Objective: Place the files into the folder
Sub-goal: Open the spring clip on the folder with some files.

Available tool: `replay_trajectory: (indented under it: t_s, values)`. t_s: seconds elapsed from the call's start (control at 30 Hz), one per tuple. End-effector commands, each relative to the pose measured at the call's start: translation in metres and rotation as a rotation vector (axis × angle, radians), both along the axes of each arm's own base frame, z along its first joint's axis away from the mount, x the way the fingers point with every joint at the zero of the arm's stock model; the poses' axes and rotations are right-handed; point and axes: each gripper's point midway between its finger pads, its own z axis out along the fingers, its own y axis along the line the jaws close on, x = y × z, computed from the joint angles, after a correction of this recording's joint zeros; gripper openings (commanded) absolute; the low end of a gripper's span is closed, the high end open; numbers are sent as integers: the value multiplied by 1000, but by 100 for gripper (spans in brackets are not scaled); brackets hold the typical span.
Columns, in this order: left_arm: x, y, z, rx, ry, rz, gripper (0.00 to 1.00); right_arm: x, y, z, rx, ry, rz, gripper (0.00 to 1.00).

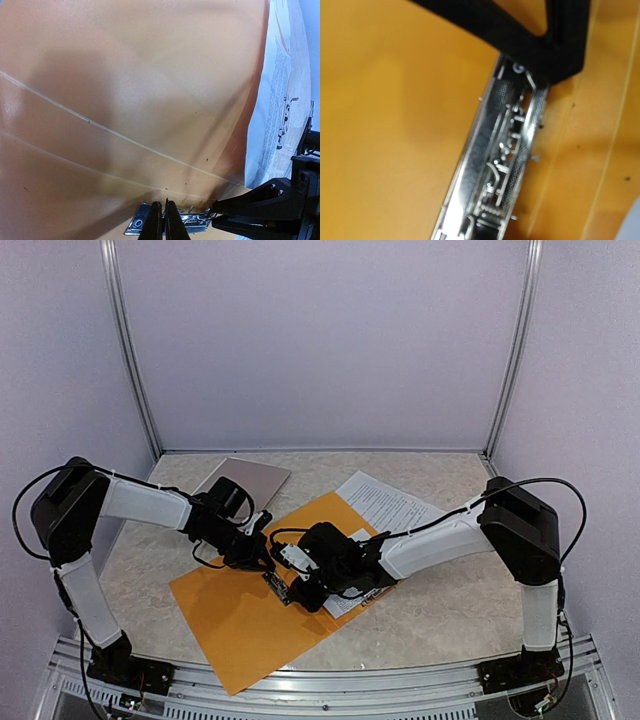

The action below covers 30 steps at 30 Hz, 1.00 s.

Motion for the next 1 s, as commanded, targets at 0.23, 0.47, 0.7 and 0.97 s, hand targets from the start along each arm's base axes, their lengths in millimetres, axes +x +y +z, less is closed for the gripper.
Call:
replay_trajectory:
  t_s: [0.23, 0.47, 0.7, 0.97]
  values:
    - [-12, 6, -27, 14, 44, 2, 0, -19, -43, -42, -204, 51, 18, 0]
    - [-25, 18, -55, 70, 80, 19, 0, -21, -46, -46, -217, 60, 19, 0]
    - [-42, 30, -76, 119, 108, 35, 0, -23, -50, -50, -234, 73, 16, 0]
    - [-46, 41, -76, 174, 94, 56, 0, -23, -56, -57, -262, 93, -1, 0]
